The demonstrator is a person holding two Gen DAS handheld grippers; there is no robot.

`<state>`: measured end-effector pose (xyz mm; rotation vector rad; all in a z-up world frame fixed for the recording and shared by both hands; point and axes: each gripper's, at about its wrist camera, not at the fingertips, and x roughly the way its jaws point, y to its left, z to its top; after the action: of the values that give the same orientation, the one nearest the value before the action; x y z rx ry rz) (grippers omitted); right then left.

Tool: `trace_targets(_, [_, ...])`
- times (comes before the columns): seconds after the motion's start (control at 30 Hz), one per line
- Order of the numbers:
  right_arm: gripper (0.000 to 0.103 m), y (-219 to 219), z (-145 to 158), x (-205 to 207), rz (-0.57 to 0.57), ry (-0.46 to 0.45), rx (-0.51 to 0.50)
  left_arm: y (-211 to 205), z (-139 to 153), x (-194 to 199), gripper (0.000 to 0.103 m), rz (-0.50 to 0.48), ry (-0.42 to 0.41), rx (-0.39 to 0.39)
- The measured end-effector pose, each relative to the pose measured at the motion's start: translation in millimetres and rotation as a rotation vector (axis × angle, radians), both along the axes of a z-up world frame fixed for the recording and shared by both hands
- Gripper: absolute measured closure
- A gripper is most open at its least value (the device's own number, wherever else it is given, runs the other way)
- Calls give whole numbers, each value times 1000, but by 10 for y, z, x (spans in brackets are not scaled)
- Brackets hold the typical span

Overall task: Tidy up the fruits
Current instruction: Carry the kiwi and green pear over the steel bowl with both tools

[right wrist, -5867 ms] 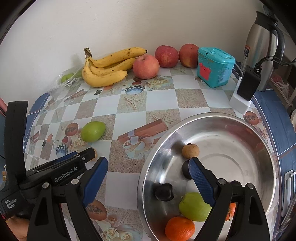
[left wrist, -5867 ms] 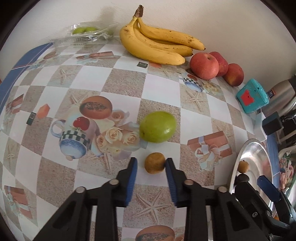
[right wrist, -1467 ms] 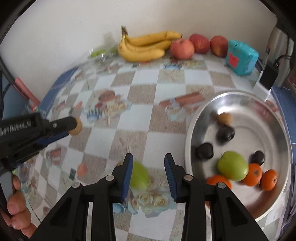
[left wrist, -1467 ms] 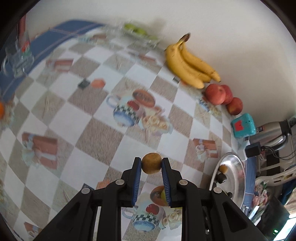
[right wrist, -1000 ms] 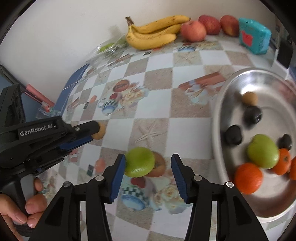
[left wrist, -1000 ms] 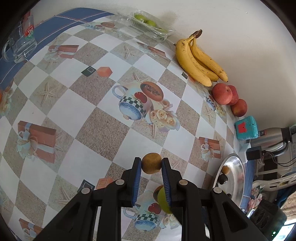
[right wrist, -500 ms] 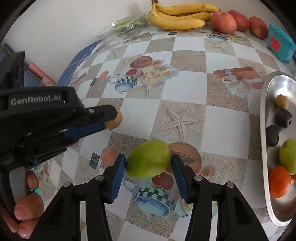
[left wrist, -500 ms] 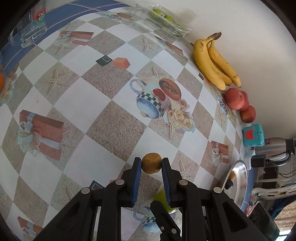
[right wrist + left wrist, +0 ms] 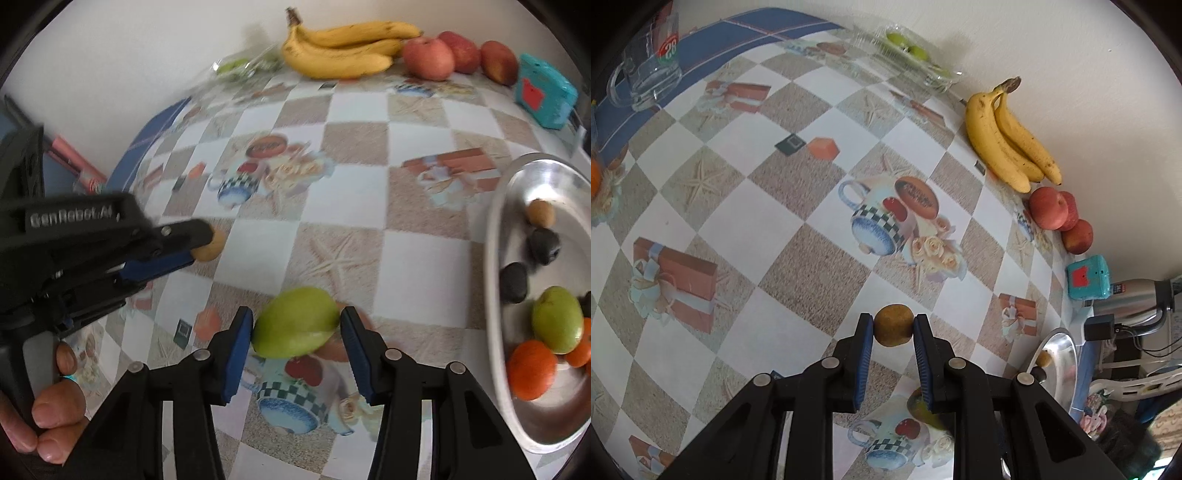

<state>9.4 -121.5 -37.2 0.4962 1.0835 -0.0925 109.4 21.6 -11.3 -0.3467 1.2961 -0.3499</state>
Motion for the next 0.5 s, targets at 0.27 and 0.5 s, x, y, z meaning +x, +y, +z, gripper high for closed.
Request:
trace_targets(0.27, [70, -307, 170, -130, -82, -57, 18, -107, -25, -17, 79, -24, -4, 22])
trace_targets(0.5, [69, -319, -25, -94, -71, 8, 15, -107, -24, -6, 79, -23, -8, 21])
